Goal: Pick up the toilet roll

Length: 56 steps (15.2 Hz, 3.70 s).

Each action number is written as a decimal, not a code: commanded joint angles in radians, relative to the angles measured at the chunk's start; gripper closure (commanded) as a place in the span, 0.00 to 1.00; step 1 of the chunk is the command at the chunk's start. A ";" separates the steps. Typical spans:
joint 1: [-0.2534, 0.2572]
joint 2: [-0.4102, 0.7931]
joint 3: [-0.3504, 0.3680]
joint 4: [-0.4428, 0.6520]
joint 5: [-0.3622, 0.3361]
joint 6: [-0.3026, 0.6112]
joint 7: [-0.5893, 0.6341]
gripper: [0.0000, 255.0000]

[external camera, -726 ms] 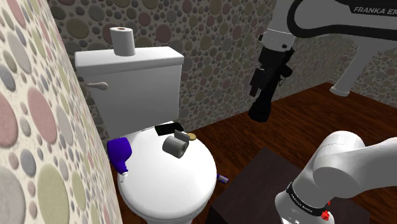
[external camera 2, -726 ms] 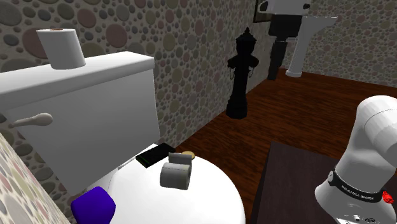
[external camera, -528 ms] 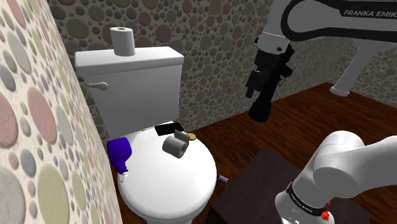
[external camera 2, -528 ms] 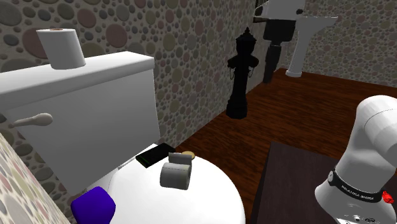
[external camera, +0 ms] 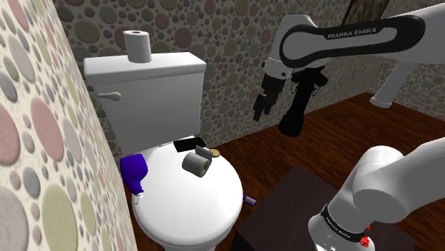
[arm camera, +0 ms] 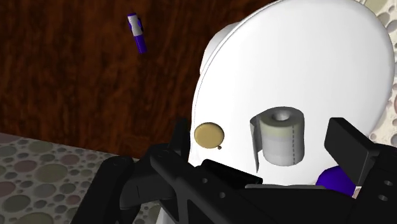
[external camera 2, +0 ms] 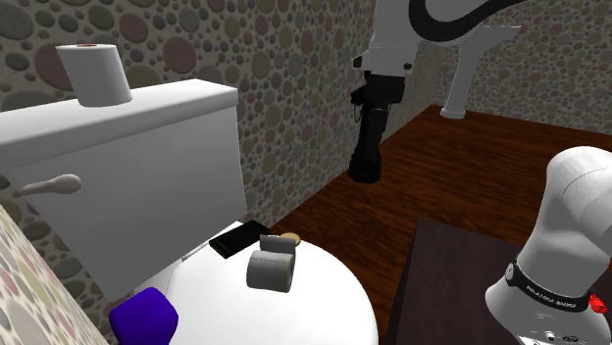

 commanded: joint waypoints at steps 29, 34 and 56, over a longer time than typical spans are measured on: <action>0.106 0.944 0.038 0.409 0.540 0.400 -0.463 0.00; 0.104 0.961 0.042 0.411 0.549 0.414 -0.473 1.00; 0.116 0.828 0.014 0.419 0.473 0.291 -0.379 1.00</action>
